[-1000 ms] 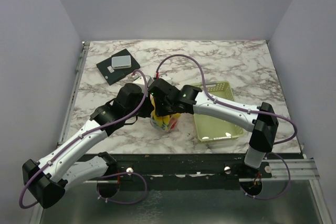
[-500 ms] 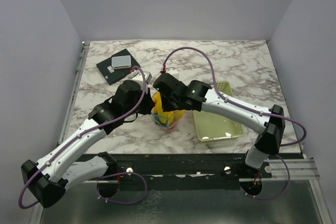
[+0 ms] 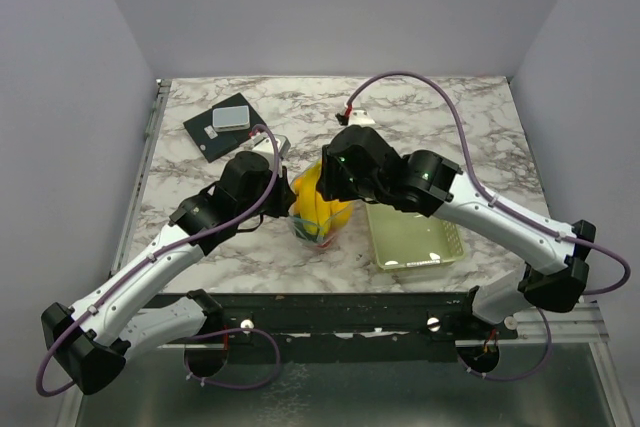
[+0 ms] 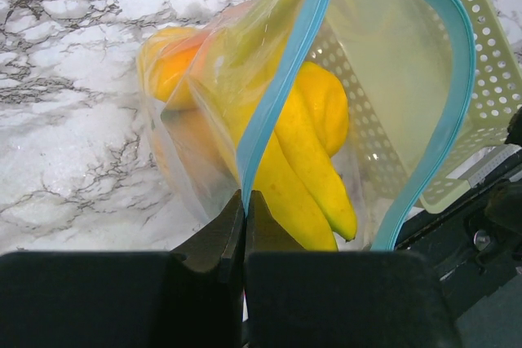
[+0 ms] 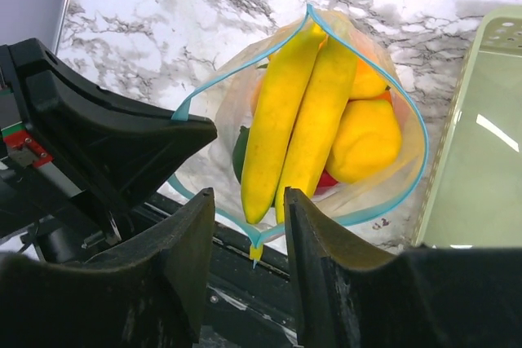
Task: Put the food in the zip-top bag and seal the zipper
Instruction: Adjust the zipper food storage bag at the center of the board, then pick up the zipper food storage bag at the center of the board.
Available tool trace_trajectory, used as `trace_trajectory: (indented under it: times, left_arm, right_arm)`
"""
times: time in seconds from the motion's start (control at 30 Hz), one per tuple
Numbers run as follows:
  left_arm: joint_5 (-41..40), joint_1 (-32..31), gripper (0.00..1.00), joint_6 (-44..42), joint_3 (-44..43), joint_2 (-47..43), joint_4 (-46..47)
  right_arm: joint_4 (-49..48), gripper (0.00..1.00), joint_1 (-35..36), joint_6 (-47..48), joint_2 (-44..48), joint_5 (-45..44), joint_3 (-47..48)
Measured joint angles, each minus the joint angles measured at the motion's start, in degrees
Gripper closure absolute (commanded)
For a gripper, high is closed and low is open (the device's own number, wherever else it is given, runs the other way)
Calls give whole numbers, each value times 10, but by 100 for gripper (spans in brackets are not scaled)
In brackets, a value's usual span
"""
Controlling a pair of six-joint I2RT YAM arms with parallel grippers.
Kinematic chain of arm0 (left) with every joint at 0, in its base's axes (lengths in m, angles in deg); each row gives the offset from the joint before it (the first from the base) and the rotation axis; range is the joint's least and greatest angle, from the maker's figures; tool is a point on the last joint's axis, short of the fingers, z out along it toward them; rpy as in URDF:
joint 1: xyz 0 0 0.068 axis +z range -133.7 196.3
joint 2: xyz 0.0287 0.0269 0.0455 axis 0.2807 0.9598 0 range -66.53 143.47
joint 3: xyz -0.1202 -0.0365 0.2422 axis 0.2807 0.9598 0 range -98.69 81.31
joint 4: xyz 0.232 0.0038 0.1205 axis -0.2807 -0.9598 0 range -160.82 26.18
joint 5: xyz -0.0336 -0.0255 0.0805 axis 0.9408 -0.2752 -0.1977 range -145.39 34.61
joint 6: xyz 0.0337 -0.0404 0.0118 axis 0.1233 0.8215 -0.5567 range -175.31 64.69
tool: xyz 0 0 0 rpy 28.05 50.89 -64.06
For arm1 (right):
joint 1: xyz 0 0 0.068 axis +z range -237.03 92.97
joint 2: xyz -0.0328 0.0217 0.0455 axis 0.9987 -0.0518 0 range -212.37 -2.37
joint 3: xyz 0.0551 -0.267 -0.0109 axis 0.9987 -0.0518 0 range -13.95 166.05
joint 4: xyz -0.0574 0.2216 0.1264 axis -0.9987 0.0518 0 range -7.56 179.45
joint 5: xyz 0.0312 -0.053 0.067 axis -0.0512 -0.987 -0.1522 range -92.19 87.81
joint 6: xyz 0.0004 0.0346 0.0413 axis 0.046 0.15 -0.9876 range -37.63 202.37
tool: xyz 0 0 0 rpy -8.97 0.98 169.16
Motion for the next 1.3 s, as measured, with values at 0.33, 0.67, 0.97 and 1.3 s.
trace_trajectory:
  times: [0.33, 0.67, 0.97, 1.3]
  left_arm:
    - [-1, 0, 100, 22, 0, -9, -2]
    - [-5, 0, 100, 60, 5, -32, -2]
    - [-8, 0, 100, 80, 28, -40, 0]
    - [-8, 0, 100, 82, 29, -44, 2]
  right_arm:
    - [-40, 51, 4, 8, 84, 40, -108]
    - [-103, 48, 93, 22, 115, 23, -202]
    - [-167, 48, 140, -9, 126, -42, -292]
    - [-209, 51, 191, -56, 79, -113, -295]
